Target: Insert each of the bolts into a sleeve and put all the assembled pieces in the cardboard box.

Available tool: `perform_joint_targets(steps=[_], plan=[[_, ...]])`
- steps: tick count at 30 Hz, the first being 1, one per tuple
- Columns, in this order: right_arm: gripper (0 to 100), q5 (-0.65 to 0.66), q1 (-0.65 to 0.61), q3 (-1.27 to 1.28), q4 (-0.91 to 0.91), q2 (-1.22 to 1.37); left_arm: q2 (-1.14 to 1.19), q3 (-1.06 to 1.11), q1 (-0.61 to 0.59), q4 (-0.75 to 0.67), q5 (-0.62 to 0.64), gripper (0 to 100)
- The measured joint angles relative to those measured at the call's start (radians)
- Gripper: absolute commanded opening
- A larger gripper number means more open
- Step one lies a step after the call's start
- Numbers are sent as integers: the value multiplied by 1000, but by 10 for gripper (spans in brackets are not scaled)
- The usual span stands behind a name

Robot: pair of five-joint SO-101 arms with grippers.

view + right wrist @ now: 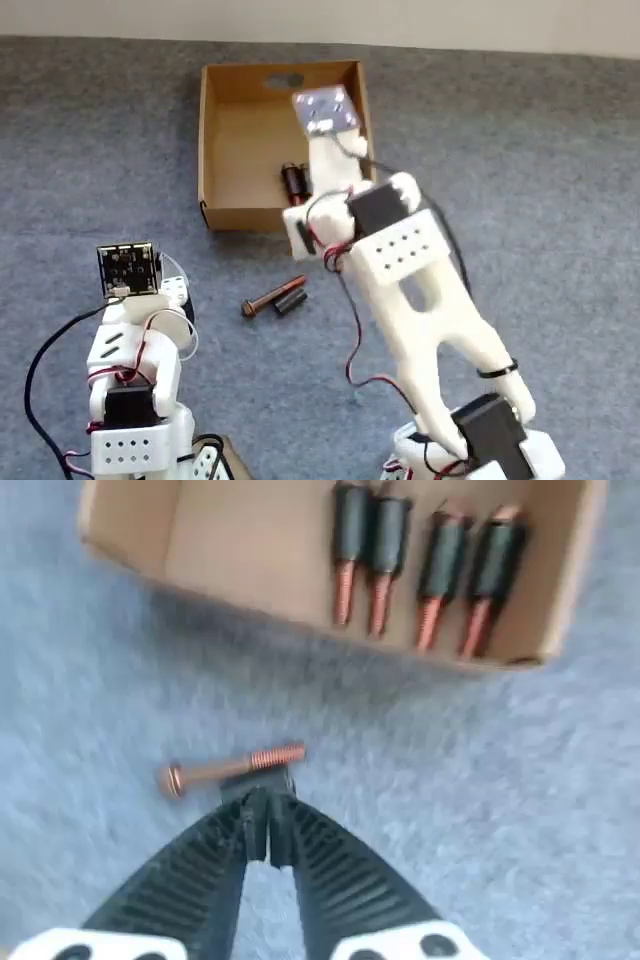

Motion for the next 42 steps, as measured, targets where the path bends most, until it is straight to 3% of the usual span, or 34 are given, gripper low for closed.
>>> perform_joint_targets(steps=[4,20,36,42], plan=[[166,31,-63,183,-106,-17,0,0,-37,0,5,38],[168,31,-167,522,-496,-18,0,0,-34,12,3,38],[172,77,-178,528,-511,-20,0,-6,-34,78,-15,56],[253,91,-178,529,-511,-20,6,-6,-8,92,-43,56]])
